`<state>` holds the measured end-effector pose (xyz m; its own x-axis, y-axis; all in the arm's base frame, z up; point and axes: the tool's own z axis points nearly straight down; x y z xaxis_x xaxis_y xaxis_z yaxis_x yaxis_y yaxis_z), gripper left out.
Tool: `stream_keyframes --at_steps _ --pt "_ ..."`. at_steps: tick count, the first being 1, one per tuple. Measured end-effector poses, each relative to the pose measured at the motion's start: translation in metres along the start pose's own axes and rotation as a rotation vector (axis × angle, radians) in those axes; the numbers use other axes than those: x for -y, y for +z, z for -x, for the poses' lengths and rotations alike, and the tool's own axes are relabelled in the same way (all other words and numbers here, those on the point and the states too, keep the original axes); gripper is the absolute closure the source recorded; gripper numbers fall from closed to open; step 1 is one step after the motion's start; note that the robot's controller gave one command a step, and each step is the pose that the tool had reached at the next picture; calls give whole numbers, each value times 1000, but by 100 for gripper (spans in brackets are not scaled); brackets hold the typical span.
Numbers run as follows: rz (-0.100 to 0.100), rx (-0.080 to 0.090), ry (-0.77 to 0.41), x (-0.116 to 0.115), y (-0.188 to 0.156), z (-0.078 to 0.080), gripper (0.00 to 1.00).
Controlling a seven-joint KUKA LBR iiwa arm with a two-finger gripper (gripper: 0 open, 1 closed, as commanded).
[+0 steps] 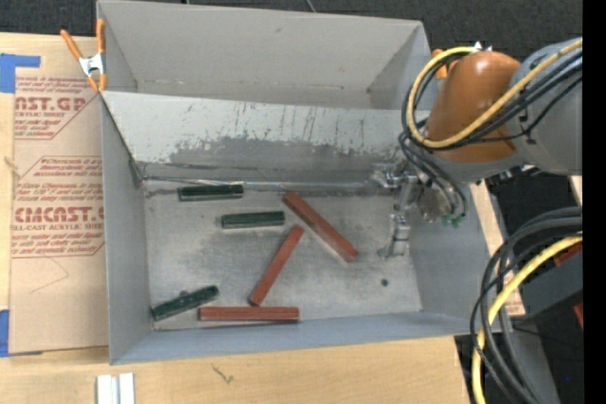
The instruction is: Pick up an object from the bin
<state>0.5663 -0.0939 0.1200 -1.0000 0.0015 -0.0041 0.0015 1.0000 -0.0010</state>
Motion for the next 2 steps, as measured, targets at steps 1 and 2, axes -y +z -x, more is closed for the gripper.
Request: stream_keyframes --at_steps 1,2 --pt "2 5 -13 -18 17 7 0" --pt "1 -3 124 -62 13 15 0"
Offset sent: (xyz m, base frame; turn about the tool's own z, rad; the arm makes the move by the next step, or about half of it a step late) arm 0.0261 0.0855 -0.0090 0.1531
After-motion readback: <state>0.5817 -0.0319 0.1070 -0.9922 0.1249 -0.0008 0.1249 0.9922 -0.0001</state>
